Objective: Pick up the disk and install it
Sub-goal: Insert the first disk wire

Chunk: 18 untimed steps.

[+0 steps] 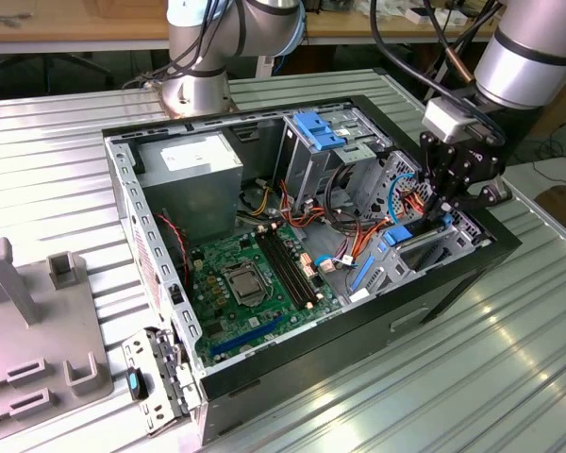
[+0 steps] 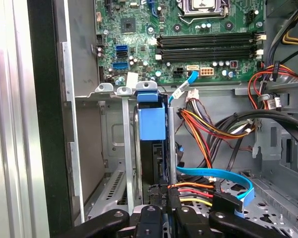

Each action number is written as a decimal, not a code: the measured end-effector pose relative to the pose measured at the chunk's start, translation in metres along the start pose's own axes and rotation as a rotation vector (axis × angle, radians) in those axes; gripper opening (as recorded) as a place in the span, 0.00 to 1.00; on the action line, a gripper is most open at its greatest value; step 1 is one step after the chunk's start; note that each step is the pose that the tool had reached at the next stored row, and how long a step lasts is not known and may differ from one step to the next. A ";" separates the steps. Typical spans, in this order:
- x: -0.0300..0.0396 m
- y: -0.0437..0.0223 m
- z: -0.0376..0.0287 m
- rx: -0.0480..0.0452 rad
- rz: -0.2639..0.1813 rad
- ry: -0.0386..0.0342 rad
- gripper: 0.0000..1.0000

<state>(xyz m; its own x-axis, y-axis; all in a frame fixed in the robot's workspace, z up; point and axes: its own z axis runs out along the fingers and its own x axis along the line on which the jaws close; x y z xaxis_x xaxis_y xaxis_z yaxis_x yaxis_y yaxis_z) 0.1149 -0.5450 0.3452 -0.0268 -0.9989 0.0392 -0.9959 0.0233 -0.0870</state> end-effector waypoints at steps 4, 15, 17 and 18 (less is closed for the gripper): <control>0.0000 0.0001 0.0012 -0.0001 0.000 -0.0028 0.17; -0.0002 0.0000 0.0049 -0.0034 0.001 -0.0128 0.17; -0.0003 -0.0001 0.0060 -0.0045 0.001 -0.0138 0.17; -0.0003 0.0000 0.0066 -0.0060 0.001 -0.0132 0.17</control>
<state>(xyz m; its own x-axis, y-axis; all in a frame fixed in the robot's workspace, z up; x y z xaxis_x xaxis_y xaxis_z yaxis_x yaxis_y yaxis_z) 0.1155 -0.5450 0.3386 -0.0266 -0.9993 0.0259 -0.9964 0.0244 -0.0811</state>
